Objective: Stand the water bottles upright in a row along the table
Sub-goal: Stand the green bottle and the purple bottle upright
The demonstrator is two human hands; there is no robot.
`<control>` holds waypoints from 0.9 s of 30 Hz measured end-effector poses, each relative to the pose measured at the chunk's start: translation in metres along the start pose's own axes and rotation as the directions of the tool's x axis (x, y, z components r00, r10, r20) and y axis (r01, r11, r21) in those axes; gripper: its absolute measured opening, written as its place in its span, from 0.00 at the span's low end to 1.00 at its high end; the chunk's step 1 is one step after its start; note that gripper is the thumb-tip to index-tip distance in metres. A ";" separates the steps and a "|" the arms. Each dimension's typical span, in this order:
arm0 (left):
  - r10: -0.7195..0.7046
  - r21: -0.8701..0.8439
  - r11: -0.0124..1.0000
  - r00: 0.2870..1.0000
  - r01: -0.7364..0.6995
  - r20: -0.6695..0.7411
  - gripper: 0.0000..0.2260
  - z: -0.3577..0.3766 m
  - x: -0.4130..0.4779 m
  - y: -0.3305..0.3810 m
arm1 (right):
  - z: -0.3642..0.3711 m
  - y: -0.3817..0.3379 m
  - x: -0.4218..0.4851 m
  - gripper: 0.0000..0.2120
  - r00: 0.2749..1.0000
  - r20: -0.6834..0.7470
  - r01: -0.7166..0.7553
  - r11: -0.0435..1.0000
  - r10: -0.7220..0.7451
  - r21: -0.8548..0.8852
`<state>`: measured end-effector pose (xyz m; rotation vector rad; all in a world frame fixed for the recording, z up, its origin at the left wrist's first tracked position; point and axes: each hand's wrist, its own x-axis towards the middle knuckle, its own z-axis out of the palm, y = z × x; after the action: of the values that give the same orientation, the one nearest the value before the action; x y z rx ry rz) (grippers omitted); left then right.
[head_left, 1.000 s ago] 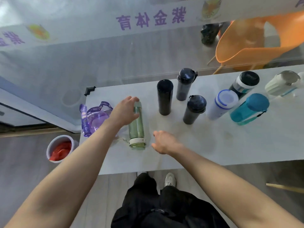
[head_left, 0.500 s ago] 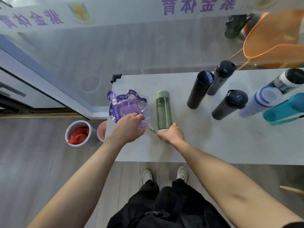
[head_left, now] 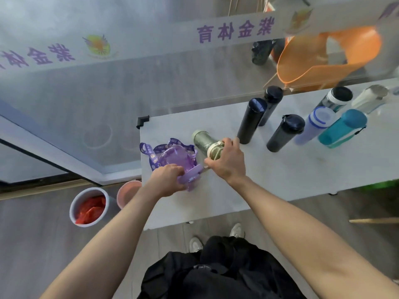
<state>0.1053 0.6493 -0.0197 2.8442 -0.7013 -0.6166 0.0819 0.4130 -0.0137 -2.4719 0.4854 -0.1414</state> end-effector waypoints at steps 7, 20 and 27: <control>-0.014 -0.157 0.988 0.999 0.009 -0.031 0.17 0.025 0.001 0.010 | -0.015 -0.008 0.029 0.34 0.998 0.052 0.032 0.999 -0.033 0.012; 0.002 -0.223 0.974 0.991 -0.033 -0.135 0.10 -0.003 0.002 -0.022 | -0.044 0.012 0.048 0.38 0.998 -0.022 0.053 0.983 -0.050 0.176; -0.169 -0.400 0.913 0.966 0.079 -0.197 0.08 -0.022 0.010 -0.010 | -0.039 -0.010 0.069 0.30 0.947 -0.005 0.320 0.947 -0.321 -0.031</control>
<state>0.1267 0.6543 -0.0060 2.5396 -0.3155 -0.3826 0.1406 0.3729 0.0226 -2.5642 0.0850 -0.2799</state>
